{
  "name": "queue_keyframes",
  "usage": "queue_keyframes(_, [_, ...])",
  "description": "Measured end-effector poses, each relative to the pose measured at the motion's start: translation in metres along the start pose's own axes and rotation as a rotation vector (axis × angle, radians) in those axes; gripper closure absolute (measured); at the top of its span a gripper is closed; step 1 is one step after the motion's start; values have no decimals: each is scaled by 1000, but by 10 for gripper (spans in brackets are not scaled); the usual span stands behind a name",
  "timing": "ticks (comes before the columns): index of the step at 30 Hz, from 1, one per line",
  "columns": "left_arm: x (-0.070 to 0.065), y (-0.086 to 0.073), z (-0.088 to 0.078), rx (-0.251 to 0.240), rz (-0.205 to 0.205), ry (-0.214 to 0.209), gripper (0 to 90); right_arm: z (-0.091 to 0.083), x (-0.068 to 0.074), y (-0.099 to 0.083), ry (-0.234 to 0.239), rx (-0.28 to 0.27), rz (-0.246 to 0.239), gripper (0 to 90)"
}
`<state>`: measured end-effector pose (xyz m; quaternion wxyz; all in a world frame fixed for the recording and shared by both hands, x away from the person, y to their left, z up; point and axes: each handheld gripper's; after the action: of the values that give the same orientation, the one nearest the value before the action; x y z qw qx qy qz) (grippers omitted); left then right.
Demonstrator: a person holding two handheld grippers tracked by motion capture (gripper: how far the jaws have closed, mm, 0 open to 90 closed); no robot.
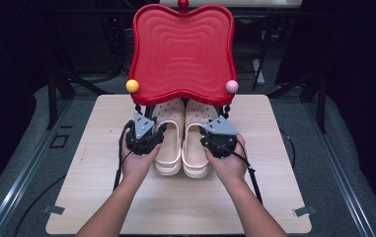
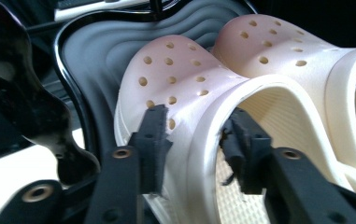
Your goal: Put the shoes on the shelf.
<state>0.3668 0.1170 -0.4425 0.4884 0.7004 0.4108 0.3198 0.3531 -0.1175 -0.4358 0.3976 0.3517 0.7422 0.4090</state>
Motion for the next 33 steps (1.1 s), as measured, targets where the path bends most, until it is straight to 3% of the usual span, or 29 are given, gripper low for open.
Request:
queue_keyframes(11, [-2, 0, -9, -24, 1, -5, 536, -6, 4, 2, 1, 4, -15, 599])
queue_keyframes(16, [1, 0, -16, -34, -27, -14, 535, -14, 4, 3, 1, -2, -23, 597])
queue_keyframes(23, [3, 2, -30, -35, -46, -38, 537, -27, 5, 6, -5, -21, -28, 598])
queue_keyframes(28, [6, 4, -45, -31, -62, -61, 546, -47, 5, 9, 5, -48, -8, 606])
queue_keyframes(33, [7, 3, -53, -34, -60, -68, 554, -56, 6, 10, 16, -40, -4, 608])
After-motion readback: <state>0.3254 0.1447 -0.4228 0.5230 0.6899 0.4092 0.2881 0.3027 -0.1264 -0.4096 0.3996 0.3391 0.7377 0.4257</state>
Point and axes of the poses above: each handheld gripper's, and its own axes: z roughly forward along the jaws, y roughly out of its top, x roughly to its left, and after that the axes turned 4 degrees about -z, right-handed
